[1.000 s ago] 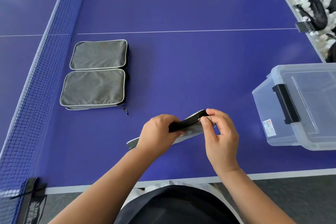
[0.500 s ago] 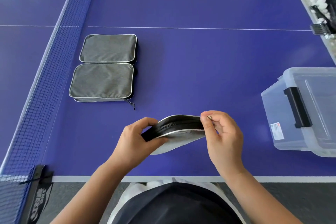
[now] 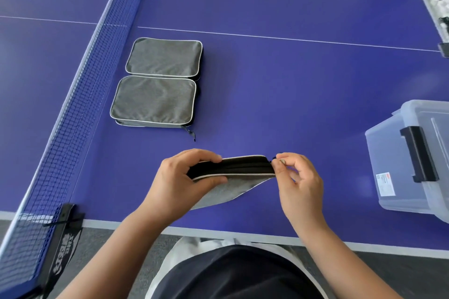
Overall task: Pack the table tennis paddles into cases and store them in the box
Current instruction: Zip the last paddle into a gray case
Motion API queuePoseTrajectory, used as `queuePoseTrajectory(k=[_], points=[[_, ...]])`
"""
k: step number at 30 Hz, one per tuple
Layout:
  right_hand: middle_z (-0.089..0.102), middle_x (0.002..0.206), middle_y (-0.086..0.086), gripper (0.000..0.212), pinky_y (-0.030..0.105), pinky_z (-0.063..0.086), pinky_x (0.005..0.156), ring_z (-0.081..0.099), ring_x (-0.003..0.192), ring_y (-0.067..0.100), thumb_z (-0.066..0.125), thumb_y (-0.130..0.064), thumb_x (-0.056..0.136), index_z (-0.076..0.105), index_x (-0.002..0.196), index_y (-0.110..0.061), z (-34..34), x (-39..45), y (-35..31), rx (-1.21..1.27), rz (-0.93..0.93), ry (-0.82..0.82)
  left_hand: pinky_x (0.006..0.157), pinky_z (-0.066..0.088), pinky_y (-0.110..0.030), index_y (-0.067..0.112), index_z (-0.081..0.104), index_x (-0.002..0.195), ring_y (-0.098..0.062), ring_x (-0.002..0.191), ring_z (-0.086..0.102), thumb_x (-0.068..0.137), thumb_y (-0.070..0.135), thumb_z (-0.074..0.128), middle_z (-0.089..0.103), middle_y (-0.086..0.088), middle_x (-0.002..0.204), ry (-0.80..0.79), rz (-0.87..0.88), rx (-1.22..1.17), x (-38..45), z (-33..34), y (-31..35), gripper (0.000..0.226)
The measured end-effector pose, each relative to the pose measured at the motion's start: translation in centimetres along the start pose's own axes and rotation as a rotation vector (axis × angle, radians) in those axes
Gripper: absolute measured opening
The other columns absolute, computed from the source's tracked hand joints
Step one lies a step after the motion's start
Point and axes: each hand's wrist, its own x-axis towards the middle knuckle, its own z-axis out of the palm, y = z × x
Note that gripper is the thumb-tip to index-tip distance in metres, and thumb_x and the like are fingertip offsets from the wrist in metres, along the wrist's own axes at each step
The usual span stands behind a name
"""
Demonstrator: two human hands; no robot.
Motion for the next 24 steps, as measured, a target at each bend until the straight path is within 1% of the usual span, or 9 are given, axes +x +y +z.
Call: queuePoseTrajectory(k=[4, 8, 10, 12, 15, 17, 19, 21, 24], points=[[0.071, 0.092, -0.010, 0.016, 0.023, 0.046, 0.082, 0.064, 0.096, 0.008, 0.063, -0.027, 0.094, 0.069, 0.079, -0.027, 0.5, 0.1, -0.1, 0.074, 0.209, -0.115, 0.085, 0.053, -0.019, 0.032, 0.073, 0.095, -0.001, 0.093, 0.070, 0.068, 0.023, 0.089, 0.073, 0.022, 0.097, -0.021, -0.045, -0.028, -0.3, -1.3, -0.9, 0.033], [0.069, 0.080, -0.014, 0.017, 0.024, 0.044, 0.072, 0.065, 0.092, 0.014, 0.060, -0.028, 0.095, 0.068, 0.080, -0.027, 0.6, 0.2, -0.5, 0.022, 0.239, -0.173, 0.084, 0.051, -0.014, 0.032, 0.072, 0.095, 0.000, 0.093, 0.069, 0.067, 0.022, 0.090, 0.073, 0.023, 0.097, -0.009, -0.040, -0.036, -0.8, -1.4, -1.3, 0.035], [0.069, 0.092, -0.017, 0.016, 0.023, 0.048, 0.077, 0.063, 0.098, 0.009, 0.061, -0.024, 0.095, 0.067, 0.083, -0.032, 0.4, 0.3, -0.8, -0.085, 0.145, -0.178, 0.084, 0.051, -0.015, 0.032, 0.072, 0.095, -0.001, 0.093, 0.070, 0.067, 0.022, 0.090, 0.073, 0.022, 0.097, -0.006, -0.036, -0.045, -0.8, -1.3, -1.4, 0.035], [0.062, 0.118, -0.016, 0.017, 0.027, 0.052, 0.088, 0.057, 0.114, 0.003, 0.064, -0.019, 0.093, 0.067, 0.104, -0.032, 0.2, 0.2, -1.2, -0.182, -0.046, -0.141, 0.085, 0.052, -0.017, 0.032, 0.072, 0.096, -0.001, 0.094, 0.070, 0.067, 0.021, 0.090, 0.073, 0.022, 0.097, -0.009, -0.033, -0.053, -0.8, -1.4, -1.5, 0.035], [0.052, 0.136, -0.012, 0.048, 0.014, 0.042, 0.097, 0.044, 0.130, 0.002, 0.067, -0.034, 0.089, 0.054, 0.134, -0.022, 0.3, -0.2, -2.9, -0.232, -0.312, -0.239, 0.088, 0.054, -0.024, 0.033, 0.072, 0.098, -0.002, 0.095, 0.070, 0.068, 0.020, 0.090, 0.073, 0.024, 0.099, -0.027, -0.040, -0.070, -0.7, -1.7, -1.8, 0.037], [0.053, 0.137, -0.007, 0.064, 0.018, 0.035, 0.106, 0.042, 0.132, 0.006, 0.062, -0.051, 0.085, 0.051, 0.139, -0.019, 1.2, -0.1, -4.0, -0.342, -0.496, -0.449, 0.088, 0.055, -0.028, 0.033, 0.072, 0.099, -0.004, 0.095, 0.070, 0.068, 0.019, 0.090, 0.073, 0.022, 0.099, -0.050, -0.042, -0.087, -0.7, -1.8, -1.9, 0.038], [0.059, 0.130, -0.006, 0.070, 0.031, 0.039, 0.108, 0.050, 0.123, 0.009, 0.059, -0.058, 0.081, 0.051, 0.139, -0.020, 2.3, 0.6, -4.3, -0.449, -0.577, -0.616, 0.087, 0.054, -0.027, 0.033, 0.071, 0.099, -0.004, 0.094, 0.070, 0.068, 0.021, 0.091, 0.073, 0.020, 0.098, -0.071, -0.041, -0.104, -0.6, -1.9, -1.8, 0.039], [0.063, 0.120, -0.008, 0.066, 0.036, 0.048, 0.095, 0.055, 0.108, 0.011, 0.064, -0.056, 0.080, 0.053, 0.135, -0.022, 3.2, 1.1, -4.4, -0.489, -0.583, -0.666, 0.085, 0.053, -0.022, 0.035, 0.070, 0.101, -0.003, 0.093, 0.069, 0.065, 0.025, 0.092, 0.072, 0.021, 0.098, -0.073, -0.053, -0.106, -0.5, -2.0, -1.8, 0.043], [0.062, 0.112, -0.016, 0.052, 0.030, 0.048, 0.085, 0.054, 0.099, 0.008, 0.061, -0.057, 0.083, 0.056, 0.127, -0.030, 3.9, 1.5, -5.0, -0.480, -0.549, -0.666, 0.089, 0.048, -0.019, 0.039, 0.065, 0.110, -0.003, 0.105, 0.064, 0.053, 0.044, 0.094, 0.068, 0.023, 0.109, 0.016, -0.168, -0.213, -0.8, -2.3, -3.6, 0.064]])
